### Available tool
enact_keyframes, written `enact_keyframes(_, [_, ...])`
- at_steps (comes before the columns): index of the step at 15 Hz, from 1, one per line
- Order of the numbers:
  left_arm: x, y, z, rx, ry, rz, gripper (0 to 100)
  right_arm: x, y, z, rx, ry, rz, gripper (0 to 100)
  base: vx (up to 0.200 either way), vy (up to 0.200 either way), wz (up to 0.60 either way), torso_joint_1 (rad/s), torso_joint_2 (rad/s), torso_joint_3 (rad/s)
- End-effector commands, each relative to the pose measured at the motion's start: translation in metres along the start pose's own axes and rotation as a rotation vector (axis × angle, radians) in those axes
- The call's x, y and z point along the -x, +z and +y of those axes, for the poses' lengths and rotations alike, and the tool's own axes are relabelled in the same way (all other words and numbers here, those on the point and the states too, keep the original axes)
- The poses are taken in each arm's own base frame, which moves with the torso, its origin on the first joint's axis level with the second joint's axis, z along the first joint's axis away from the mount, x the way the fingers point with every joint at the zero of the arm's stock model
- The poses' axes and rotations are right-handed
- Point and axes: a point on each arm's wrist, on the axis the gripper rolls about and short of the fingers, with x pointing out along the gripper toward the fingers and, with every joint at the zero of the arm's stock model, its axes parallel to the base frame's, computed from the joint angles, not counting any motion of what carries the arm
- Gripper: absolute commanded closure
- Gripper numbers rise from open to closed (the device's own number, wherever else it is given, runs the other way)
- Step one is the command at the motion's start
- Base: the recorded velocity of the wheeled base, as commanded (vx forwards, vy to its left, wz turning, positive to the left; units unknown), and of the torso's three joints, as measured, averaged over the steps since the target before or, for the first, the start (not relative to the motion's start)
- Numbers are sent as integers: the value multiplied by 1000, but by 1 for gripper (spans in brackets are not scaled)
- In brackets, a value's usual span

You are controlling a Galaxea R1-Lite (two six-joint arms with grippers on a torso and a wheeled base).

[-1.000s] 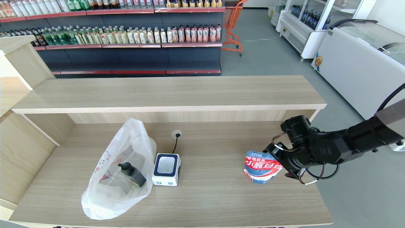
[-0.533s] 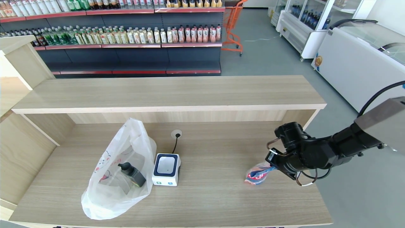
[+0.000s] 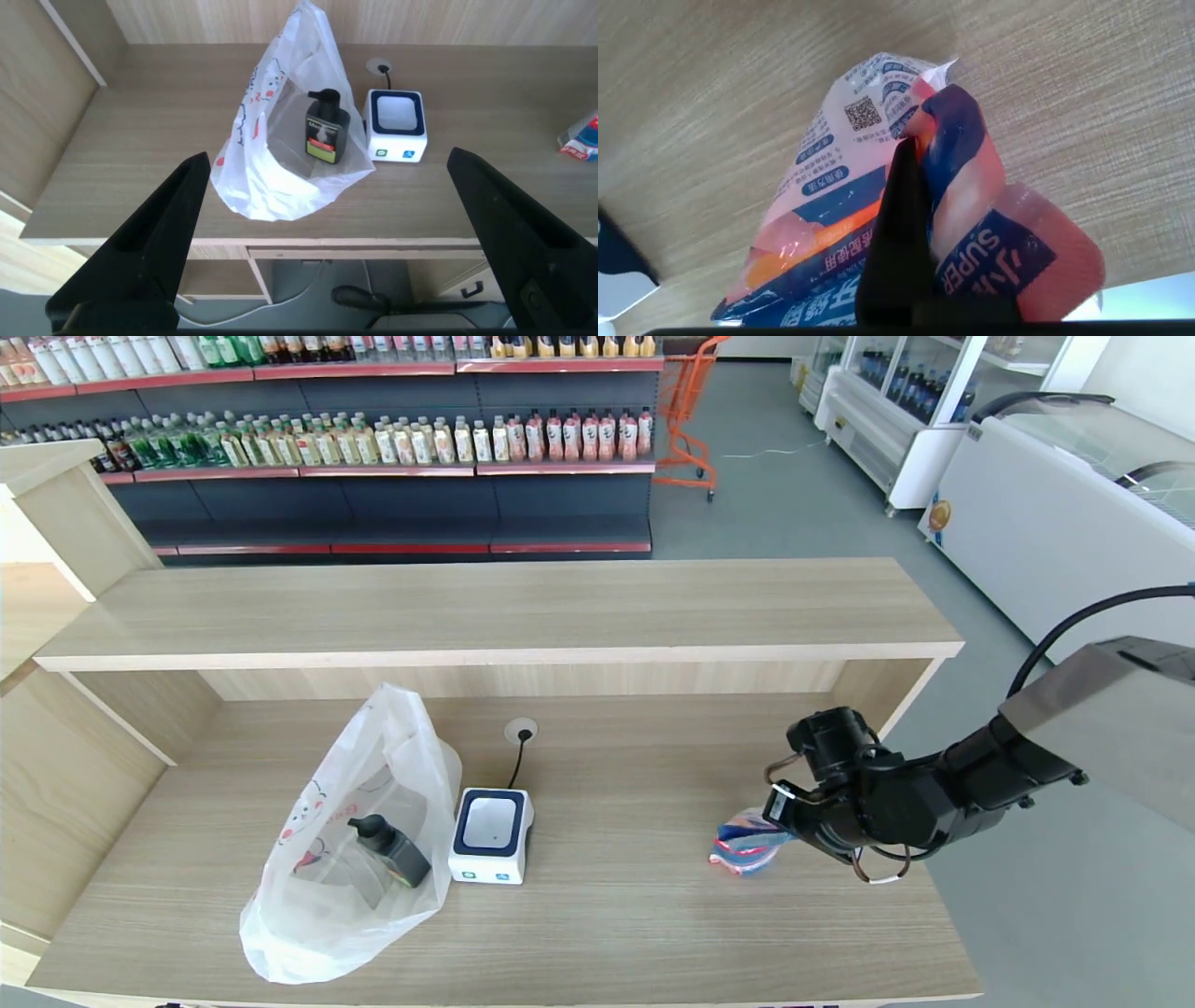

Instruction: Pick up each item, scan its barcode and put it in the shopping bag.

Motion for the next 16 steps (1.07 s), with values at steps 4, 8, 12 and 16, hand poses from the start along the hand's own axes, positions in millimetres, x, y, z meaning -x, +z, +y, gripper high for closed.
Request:
enact_keyframes(4, [0,0,0,0,0,-1,0,115,53,6,219,488,-60,100,0,0,0,0,0,0])
enact_keyframes(8, [0,0,0,0,0,-1,0,144,64,-23,539,853,-118,100,0,0,0,0,0,0])
enact_keyframes(12, [0,0,0,0,0,-1,0,174,67,-29,710,1153,-127,100,0,0,0,0,0,0])
enact_keyframes(16, [0,0,0,0,0,-1,0,208,58,-14,652,1302,-22,100,0,0,0,0,0,0])
